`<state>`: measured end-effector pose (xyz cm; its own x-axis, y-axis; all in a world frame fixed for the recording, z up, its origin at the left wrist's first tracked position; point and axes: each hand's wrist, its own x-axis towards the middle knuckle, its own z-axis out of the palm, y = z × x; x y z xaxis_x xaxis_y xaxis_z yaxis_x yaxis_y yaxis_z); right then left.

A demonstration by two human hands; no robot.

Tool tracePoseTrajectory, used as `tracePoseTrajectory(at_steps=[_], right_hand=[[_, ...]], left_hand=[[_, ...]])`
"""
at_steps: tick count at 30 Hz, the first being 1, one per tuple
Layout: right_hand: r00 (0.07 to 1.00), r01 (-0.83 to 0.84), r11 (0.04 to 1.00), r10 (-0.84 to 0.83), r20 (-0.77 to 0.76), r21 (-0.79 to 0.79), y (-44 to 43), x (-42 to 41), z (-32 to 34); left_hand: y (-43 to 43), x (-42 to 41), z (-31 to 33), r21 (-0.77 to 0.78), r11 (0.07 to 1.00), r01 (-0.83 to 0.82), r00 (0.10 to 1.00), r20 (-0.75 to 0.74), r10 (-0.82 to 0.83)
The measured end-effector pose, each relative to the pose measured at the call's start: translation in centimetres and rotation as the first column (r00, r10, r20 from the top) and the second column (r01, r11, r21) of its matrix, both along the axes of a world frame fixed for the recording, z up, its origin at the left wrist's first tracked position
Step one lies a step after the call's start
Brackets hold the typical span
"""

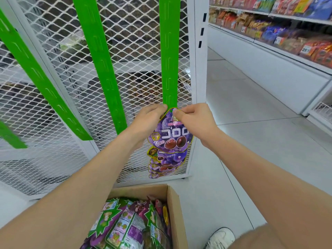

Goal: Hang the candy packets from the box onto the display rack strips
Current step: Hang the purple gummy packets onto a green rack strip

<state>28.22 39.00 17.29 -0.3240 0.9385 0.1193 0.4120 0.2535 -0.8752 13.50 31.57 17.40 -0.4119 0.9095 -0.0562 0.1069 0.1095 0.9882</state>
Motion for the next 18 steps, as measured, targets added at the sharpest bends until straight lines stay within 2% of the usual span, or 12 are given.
tracePoseTrajectory(at_steps=[6, 9, 11, 13, 15, 16, 18], right_hand=[[1.000, -0.011, 0.999, 0.011, 0.002, -0.045, -0.4, 0.2, -0.4], [0.993, -0.039, 0.999, 0.040, 0.114, -0.009, -0.5, 0.5, -0.9], [0.978, -0.075, 0.997, 0.068, 0.195, 0.033, -0.7, 0.7, -1.2], [0.972, -0.107, 0.994, 0.097, 0.213, 0.036, -1.0, 0.8, -1.3], [0.958, -0.105, 0.991, 0.079, 0.275, 0.083, -0.9, 0.9, -1.8], [0.938, -0.098, 0.989, 0.055, 0.343, 0.109, -0.9, 1.0, -2.1], [0.877, -0.085, 0.992, 0.032, 0.480, 0.090, -1.1, 1.6, -2.5]], left_hand=[[-0.7, -0.1, 0.2, -0.017, 0.998, 0.060, 0.983, 0.175, -0.056], [-0.9, -0.5, -0.1, -0.025, 0.995, 0.096, 0.977, 0.191, -0.090], [-1.0, -0.7, -0.6, 0.005, 0.994, 0.111, 0.991, 0.079, -0.111], [-1.1, -0.8, -1.3, 0.057, 0.995, 0.086, 0.977, -0.198, -0.073], [-1.8, -0.7, -2.3, 0.099, 0.995, 0.014, 0.876, -0.480, 0.035], [-2.5, -0.5, -2.9, 0.133, 0.990, -0.039, 0.826, -0.553, 0.107], [-4.5, 0.0, -4.2, 0.232, 0.964, -0.127, 0.791, -0.563, 0.240]])
